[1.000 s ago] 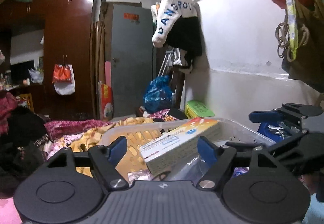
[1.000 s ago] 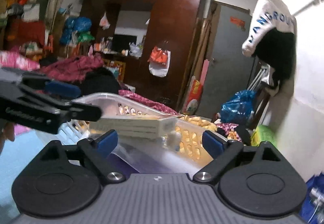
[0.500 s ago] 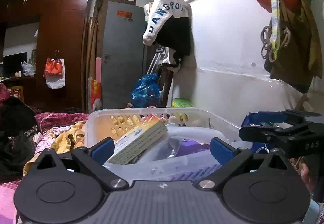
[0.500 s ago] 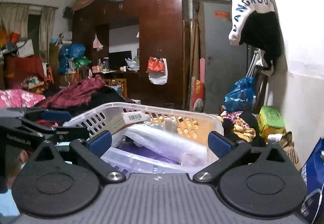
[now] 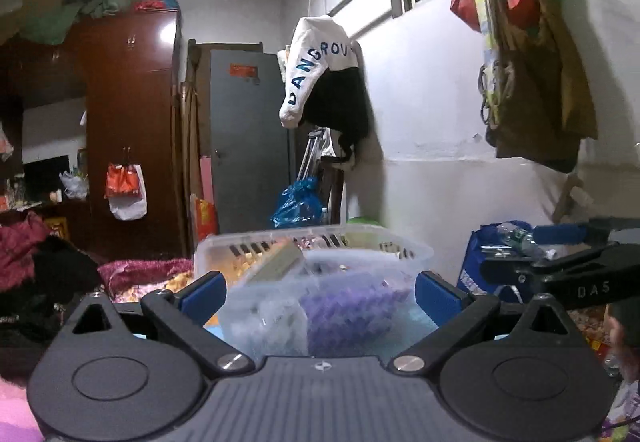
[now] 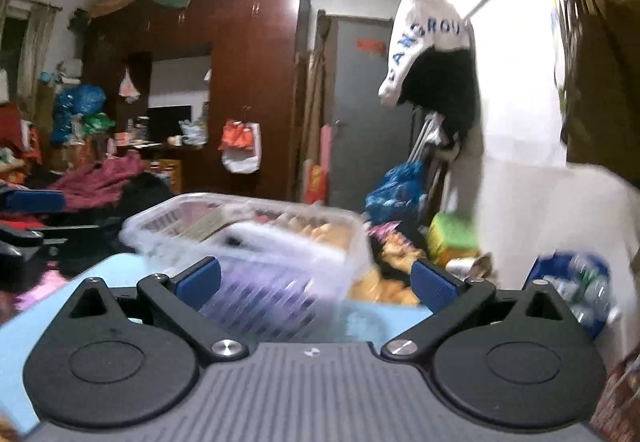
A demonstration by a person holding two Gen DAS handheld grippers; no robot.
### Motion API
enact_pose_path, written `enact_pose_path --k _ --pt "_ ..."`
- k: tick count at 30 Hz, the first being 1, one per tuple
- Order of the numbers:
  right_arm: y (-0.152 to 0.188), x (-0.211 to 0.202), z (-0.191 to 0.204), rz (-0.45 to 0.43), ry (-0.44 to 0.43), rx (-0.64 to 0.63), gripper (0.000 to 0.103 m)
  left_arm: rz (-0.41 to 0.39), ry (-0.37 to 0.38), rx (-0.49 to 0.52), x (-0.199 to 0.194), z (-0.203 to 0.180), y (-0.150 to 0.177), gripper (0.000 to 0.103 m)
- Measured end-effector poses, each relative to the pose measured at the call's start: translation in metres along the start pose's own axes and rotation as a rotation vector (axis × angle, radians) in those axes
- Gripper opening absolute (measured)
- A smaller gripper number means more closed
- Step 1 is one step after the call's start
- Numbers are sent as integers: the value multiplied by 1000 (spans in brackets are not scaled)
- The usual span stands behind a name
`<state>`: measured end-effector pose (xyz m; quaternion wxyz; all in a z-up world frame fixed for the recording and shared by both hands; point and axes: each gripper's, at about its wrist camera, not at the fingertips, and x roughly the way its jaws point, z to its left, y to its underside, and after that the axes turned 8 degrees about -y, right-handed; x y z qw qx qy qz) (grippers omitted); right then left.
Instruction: Organize objects
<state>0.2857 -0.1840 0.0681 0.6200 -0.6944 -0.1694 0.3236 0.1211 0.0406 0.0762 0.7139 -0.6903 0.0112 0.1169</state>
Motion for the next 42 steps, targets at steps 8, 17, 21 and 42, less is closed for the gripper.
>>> enact_pose_path --k 8,17,21,42 --pt "39 -27 8 -3 -29 51 103 69 2 14 -27 -17 38 101" --pt "41 -26 -12 9 -15 119 103 109 -9 -48 -22 -6 42 101" --pt "45 -28 -9 12 -15 108 103 105 -11 -45 -24 -9 41 101" --pt "47 -27 -5 2 -11 99 103 82 -6 -34 -31 -17 37 101"
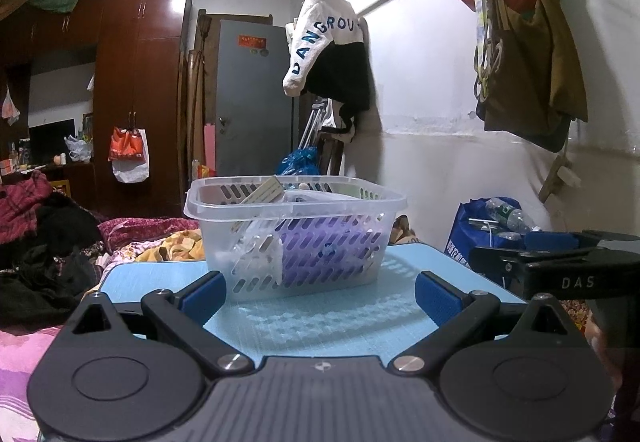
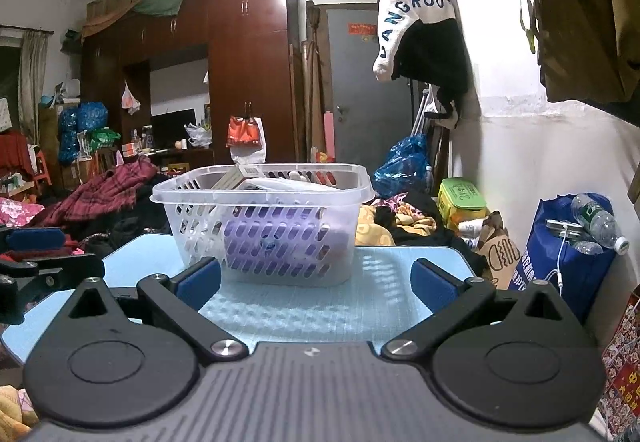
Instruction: Organize objects
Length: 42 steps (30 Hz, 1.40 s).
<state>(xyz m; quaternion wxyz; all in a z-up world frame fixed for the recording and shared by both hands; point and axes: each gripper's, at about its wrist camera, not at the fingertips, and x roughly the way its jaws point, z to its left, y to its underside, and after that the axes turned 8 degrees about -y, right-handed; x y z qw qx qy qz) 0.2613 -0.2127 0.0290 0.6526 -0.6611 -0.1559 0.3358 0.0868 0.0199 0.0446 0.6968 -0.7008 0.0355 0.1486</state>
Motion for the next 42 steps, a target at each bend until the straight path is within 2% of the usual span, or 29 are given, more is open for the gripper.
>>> enact_pose_path --k 42 --pt "-1 -4 -1 -15 1 -5 103 15 -3 -1 5 -3 1 101"
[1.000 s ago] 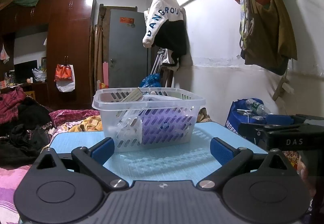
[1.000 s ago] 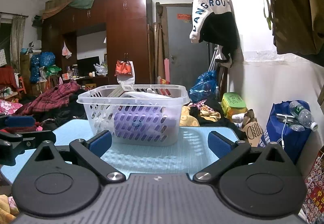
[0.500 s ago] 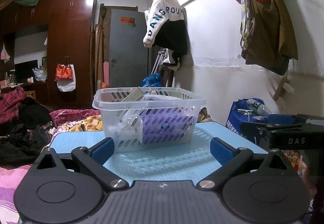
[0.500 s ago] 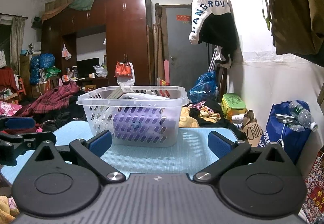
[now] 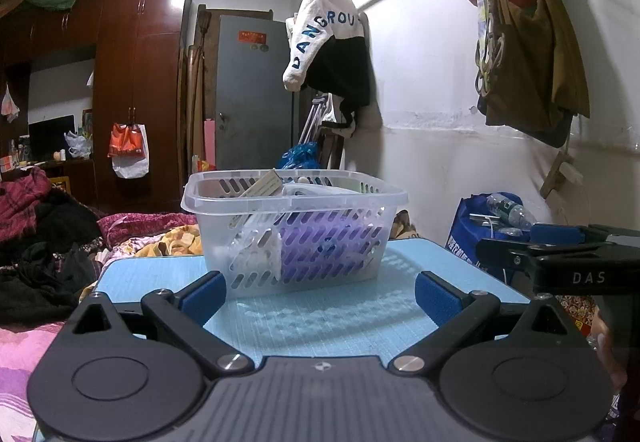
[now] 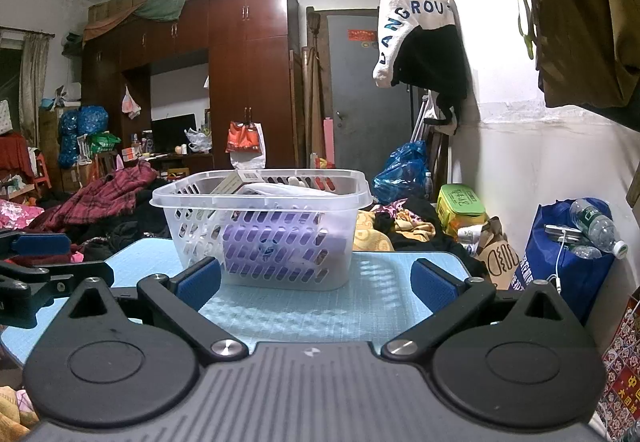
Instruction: Organize objects
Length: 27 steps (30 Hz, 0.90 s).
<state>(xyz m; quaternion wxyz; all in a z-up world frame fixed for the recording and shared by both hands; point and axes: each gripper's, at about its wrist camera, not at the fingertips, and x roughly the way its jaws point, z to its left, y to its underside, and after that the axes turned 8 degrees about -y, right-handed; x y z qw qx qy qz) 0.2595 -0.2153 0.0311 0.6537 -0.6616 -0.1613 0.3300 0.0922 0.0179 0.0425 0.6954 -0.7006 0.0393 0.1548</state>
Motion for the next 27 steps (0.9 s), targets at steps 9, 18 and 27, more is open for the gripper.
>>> enact_pose_path --k 9,18,27 --pt "0 0 0 0 -1 0 103 7 3 1 2 1 2 101" --pt "0 0 0 0 0 0 103 11 6 5 3 -1 3 101" --pt "0 0 0 0 0 0 103 13 11 18 5 -4 4 101"
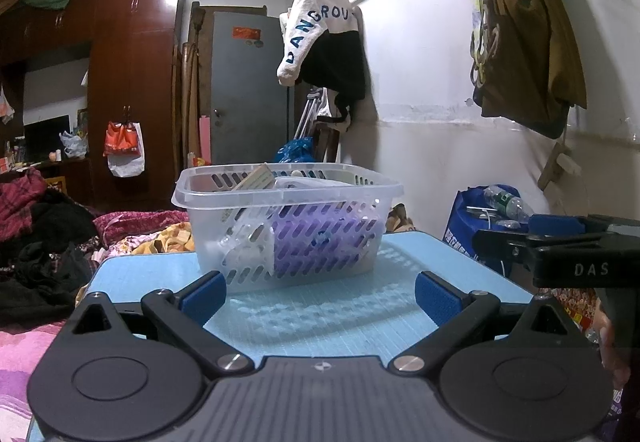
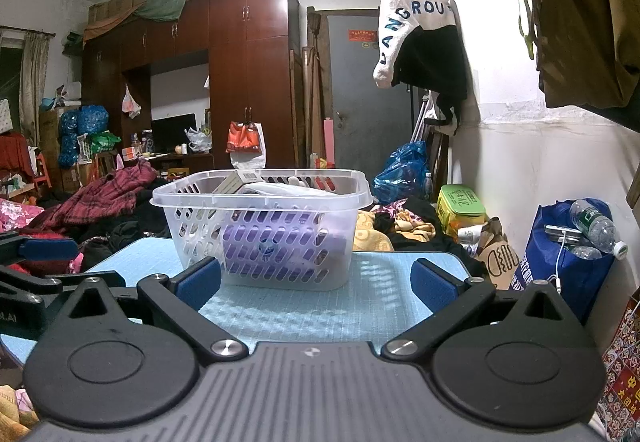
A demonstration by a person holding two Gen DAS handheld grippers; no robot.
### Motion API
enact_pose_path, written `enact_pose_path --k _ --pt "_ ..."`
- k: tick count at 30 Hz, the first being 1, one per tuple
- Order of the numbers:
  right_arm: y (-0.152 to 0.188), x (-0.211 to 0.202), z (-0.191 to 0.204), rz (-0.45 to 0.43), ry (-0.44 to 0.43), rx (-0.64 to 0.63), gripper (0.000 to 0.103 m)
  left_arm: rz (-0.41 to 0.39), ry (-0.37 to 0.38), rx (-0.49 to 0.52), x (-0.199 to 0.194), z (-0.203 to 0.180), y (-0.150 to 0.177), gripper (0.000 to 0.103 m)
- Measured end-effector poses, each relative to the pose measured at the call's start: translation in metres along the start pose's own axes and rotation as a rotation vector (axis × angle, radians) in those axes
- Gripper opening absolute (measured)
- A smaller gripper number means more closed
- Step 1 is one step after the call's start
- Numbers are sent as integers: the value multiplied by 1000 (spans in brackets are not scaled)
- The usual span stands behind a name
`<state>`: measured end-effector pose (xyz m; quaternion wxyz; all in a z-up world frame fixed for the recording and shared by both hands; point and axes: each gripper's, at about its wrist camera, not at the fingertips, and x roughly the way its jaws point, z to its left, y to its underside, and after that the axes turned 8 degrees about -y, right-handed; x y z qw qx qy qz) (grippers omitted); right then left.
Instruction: Organize objects
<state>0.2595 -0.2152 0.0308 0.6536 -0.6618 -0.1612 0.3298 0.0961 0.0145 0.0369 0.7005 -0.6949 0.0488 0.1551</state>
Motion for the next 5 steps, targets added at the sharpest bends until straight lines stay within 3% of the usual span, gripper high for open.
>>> enact_pose_path --k 5 --pt "0 0 0 1 0 0 103 -11 -7 11 -2 -4 -1 101"
